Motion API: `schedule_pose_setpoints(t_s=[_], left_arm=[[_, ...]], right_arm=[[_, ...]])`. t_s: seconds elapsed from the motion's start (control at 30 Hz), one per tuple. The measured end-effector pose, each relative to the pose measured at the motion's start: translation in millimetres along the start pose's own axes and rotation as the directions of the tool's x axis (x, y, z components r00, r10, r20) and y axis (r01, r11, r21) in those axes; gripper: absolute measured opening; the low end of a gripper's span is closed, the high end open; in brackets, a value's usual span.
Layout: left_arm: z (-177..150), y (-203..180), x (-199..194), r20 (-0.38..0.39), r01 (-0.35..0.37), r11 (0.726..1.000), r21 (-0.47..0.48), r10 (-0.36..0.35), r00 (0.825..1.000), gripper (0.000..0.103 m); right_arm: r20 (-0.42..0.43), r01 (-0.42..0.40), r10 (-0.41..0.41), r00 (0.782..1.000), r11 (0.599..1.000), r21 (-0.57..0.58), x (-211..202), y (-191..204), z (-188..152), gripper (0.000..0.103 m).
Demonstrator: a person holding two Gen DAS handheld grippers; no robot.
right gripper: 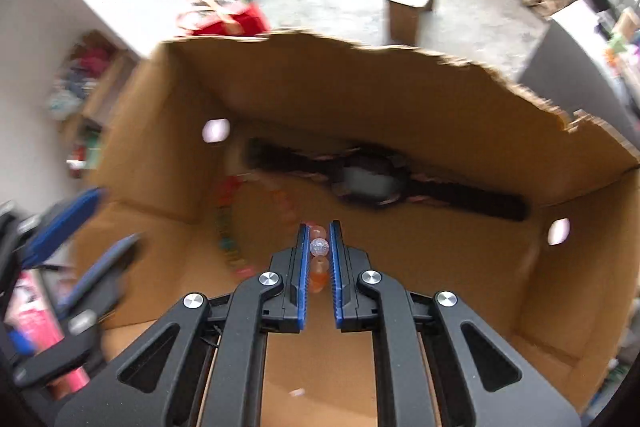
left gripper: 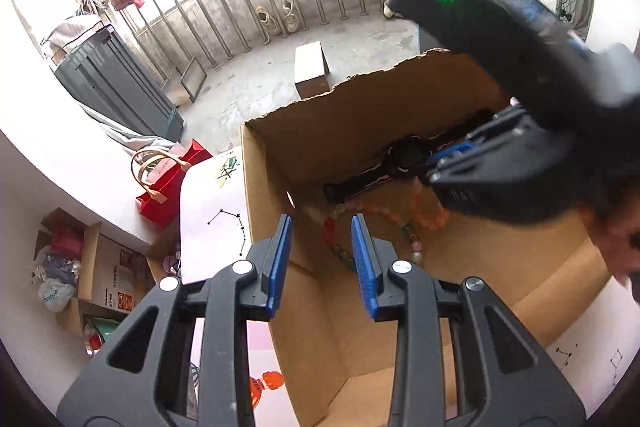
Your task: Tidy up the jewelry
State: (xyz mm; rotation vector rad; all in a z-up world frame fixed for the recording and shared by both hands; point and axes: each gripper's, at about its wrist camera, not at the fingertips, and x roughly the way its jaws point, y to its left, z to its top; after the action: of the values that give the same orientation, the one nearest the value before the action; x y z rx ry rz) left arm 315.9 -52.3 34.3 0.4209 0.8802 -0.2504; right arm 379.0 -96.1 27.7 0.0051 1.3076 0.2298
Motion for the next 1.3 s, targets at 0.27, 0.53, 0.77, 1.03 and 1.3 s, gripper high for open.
schedule_pose_setpoints(t_s=[0.27,0.53,0.77,1.03,1.3], left_arm=[[-21,-5,-34,0.067,0.064,0.998,0.027,-0.066,0.996,0.03],[-60,-6,-78,0.112,0.189,0.982,0.026,-0.191,0.975,0.03],[-131,-36,-40,0.034,0.305,0.952,0.031,-0.306,0.951,0.03],[-147,-49,19,0.031,0.289,0.955,-0.065,-0.287,0.957,0.03],[-142,-59,23,0.081,0.235,0.963,-0.133,-0.226,0.971,0.029]], right_arm=[[-0.125,0.05,-0.053,0.991,0.998,-0.022,22,-6,-9,0.011],[-0.083,0.09,-0.095,0.992,0.994,-0.067,2,2,-16,0.034],[0.312,-0.012,0.055,0.948,0.991,-0.137,-103,-1,-108,0.034],[0.412,-0.081,0.126,0.903,0.989,-0.124,-130,-26,-212,0.034],[0.411,-0.13,0.157,0.898,0.987,-0.092,-110,-19,-248,0.035]])
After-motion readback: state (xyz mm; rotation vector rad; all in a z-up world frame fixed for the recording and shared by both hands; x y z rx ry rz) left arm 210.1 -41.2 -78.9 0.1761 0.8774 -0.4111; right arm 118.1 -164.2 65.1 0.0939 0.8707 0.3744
